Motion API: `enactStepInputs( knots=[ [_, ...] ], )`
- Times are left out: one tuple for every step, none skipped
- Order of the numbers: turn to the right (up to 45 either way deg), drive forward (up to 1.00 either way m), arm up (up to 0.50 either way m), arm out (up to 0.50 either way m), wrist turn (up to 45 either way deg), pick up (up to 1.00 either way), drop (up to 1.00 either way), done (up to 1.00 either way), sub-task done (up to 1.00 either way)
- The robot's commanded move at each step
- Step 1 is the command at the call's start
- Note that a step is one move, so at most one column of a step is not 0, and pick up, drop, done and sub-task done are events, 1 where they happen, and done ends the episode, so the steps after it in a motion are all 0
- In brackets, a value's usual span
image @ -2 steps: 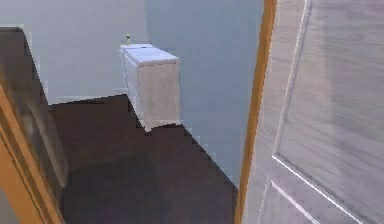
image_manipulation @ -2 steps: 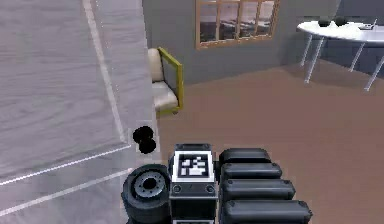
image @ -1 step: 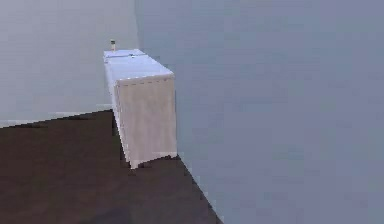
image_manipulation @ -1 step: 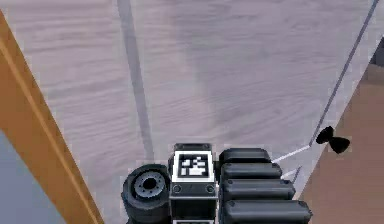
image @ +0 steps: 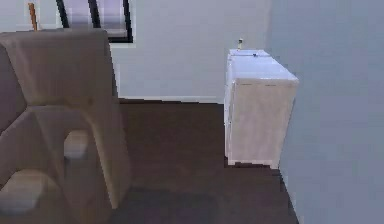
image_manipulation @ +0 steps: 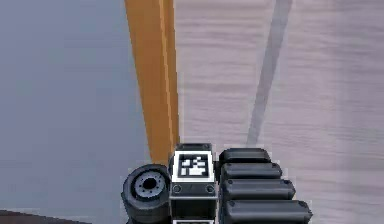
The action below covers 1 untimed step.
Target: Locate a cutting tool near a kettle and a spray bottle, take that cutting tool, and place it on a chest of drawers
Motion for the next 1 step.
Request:
enactStepInputs(
  knots=[
    [0.0, 1.00, 0.00, 0.00, 0.0, 0.00, 0.00, 0.00, 0.00]
  ],
)
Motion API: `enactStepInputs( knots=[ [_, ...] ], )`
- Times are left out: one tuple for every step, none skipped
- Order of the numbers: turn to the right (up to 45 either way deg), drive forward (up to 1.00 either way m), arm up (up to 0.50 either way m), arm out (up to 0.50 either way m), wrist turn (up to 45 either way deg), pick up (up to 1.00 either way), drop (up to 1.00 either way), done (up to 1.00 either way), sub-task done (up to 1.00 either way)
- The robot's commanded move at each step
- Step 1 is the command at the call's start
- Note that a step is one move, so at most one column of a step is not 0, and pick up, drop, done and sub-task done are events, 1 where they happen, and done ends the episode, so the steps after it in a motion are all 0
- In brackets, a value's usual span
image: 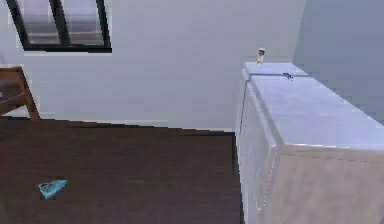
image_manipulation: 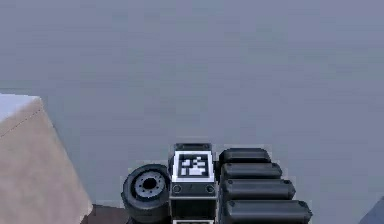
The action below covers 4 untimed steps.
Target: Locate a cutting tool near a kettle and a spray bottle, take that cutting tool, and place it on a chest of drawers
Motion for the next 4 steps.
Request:
enactStepInputs(
  knots=[
    [-3.0, 0.00, 0.00, 0.00, 0.0, 0.00, 0.00, 0.00, 0.00],
    [0.0, 0.70, 0.00, 0.00, 0.0, 0.00, 0.00, 0.00, 0.00],
    [9.0, 0.00, 0.00, 0.00, 0.0, 0.00, 0.00, 0.00, 0.00],
    [0.0, 0.95, 0.00, 0.00, 0.0, 0.00, 0.00, 0.00, 0.00]
  ],
)
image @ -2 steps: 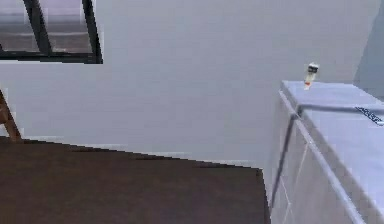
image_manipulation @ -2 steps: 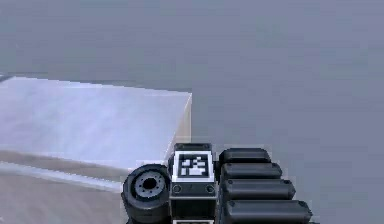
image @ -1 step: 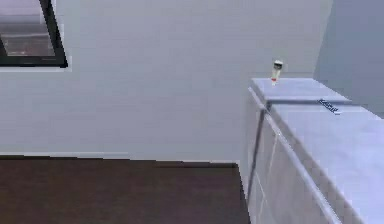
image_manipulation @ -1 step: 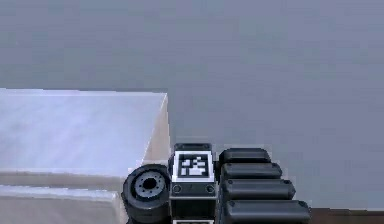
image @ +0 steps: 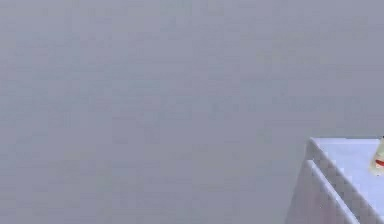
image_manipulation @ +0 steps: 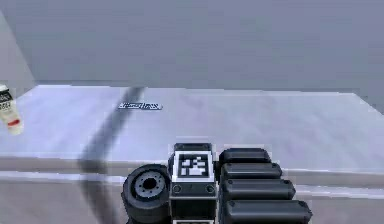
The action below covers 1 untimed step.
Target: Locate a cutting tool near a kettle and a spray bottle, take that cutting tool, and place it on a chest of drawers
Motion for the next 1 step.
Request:
enactStepInputs(
  knots=[
    [-45.0, 0.00, 0.00, 0.00, 0.0, 0.00, 0.00, 0.00, 0.00]
  ],
)
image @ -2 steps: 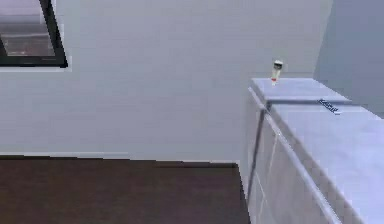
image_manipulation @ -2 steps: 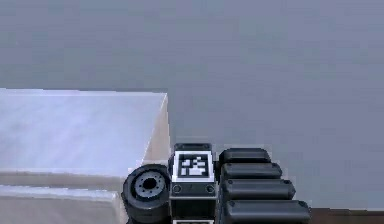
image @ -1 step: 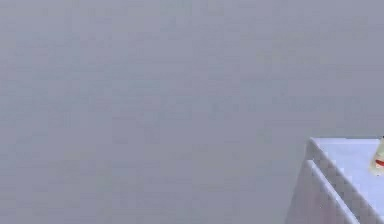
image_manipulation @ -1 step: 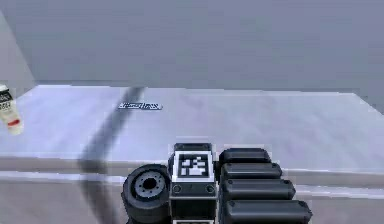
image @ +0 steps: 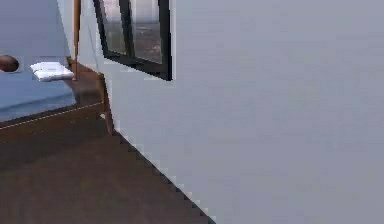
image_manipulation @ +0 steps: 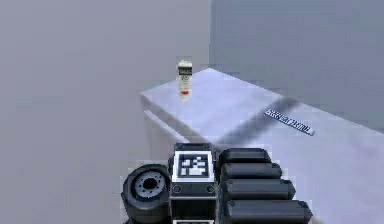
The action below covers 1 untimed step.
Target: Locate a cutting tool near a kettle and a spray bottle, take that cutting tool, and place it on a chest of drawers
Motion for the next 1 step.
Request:
enactStepInputs(
  knots=[
    [-45.0, 0.00, 0.00, 0.00, 0.0, 0.00, 0.00, 0.00, 0.00]
  ],
)
